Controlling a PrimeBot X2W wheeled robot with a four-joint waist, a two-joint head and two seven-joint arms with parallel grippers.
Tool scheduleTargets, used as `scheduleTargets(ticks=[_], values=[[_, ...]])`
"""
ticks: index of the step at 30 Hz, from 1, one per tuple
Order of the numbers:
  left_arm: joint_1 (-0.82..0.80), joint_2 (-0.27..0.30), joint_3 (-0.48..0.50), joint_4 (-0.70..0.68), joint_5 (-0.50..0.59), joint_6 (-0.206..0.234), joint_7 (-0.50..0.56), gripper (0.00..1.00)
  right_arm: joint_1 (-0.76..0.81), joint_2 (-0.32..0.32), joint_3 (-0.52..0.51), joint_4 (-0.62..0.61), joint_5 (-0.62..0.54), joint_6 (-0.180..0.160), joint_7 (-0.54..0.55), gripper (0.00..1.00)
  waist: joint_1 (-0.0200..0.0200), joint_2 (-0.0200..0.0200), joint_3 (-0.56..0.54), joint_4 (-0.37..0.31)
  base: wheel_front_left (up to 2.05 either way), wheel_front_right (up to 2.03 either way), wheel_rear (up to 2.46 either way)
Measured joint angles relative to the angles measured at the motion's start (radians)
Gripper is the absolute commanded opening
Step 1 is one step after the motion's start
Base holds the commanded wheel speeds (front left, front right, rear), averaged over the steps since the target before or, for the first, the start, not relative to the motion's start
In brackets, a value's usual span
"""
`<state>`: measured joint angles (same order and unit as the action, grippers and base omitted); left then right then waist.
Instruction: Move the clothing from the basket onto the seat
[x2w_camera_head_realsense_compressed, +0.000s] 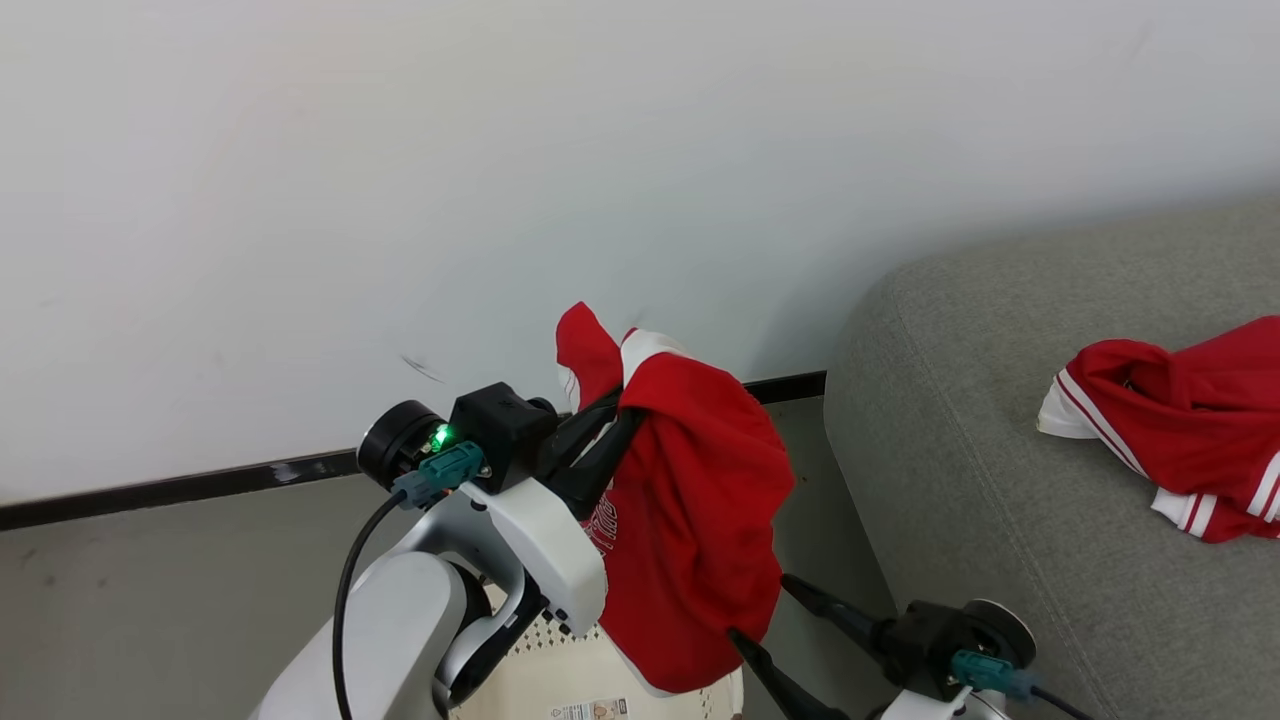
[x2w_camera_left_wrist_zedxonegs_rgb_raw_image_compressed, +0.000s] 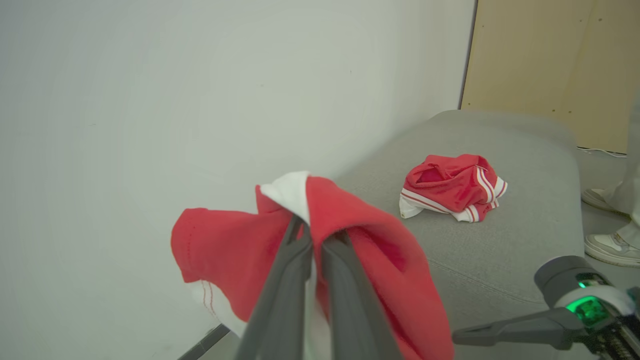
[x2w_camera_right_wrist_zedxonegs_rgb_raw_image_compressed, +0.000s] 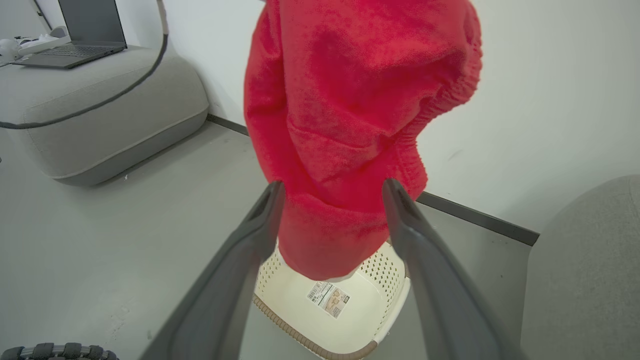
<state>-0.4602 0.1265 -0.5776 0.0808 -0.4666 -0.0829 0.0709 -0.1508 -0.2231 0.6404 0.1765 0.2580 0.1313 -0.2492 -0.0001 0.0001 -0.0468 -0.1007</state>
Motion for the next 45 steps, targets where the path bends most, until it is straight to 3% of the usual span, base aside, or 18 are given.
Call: scheduleTargets(ticks=[8,20,21,22,25,33,42,43,45], values=[[0.000,-0.018,-0.017,-0.014,-0.002,0.001,0.021,0.00,-0.062,0.008,0.048,0.073,0.033,0.000,0.003,1.00,0.0001,0.0000,-0.008,0.017,0.00,0.00,0.00],[0.000,-0.029,-0.036,-0.035,-0.009,0.001,0.042,0.00,-0.169,0.083,0.081,0.193,0.059,0.000,0.003,1.00,0.0001,0.0000,-0.010,0.052,0.00,0.00,0.00],[0.000,-0.030,-0.038,-0.036,-0.009,0.001,0.042,0.00,-0.176,0.089,0.083,0.202,0.059,0.000,0.003,0.90,0.0001,0.0000,-0.010,0.055,0.00,0.00,0.00],[0.000,-0.030,-0.039,-0.036,-0.010,0.002,0.043,0.00,-0.186,0.093,0.085,0.216,0.057,0.000,0.002,0.49,0.0001,0.0000,-0.011,0.059,0.00,0.00,0.00],[0.000,-0.033,-0.040,-0.038,-0.022,0.010,0.047,0.00,-0.203,0.098,0.085,0.238,0.057,0.000,0.002,0.00,0.0001,0.0000,-0.011,0.069,0.00,0.00,0.00],[0.040,-0.041,-0.030,-0.033,-0.044,0.032,0.049,0.00,-0.203,0.071,0.033,0.258,0.060,0.000,0.001,0.00,0.0001,0.0000,-0.009,0.093,0.00,0.00,0.00],[0.081,-0.054,-0.012,0.002,-0.063,0.045,0.021,0.00,-0.126,0.016,-0.142,0.190,0.077,0.000,-0.002,0.00,0.0001,0.0000,-0.006,0.105,0.00,0.00,0.00],[0.085,-0.055,-0.012,0.007,-0.063,0.046,0.016,0.07,-0.120,0.012,-0.168,0.176,0.077,0.000,-0.002,0.00,0.0001,0.0000,-0.006,0.105,0.00,0.00,0.00],[0.088,-0.056,-0.010,0.012,-0.070,0.047,0.008,0.40,-0.120,0.001,-0.215,0.142,0.076,0.000,-0.002,0.00,0.0001,0.0000,-0.004,0.105,0.00,0.00,0.00]])
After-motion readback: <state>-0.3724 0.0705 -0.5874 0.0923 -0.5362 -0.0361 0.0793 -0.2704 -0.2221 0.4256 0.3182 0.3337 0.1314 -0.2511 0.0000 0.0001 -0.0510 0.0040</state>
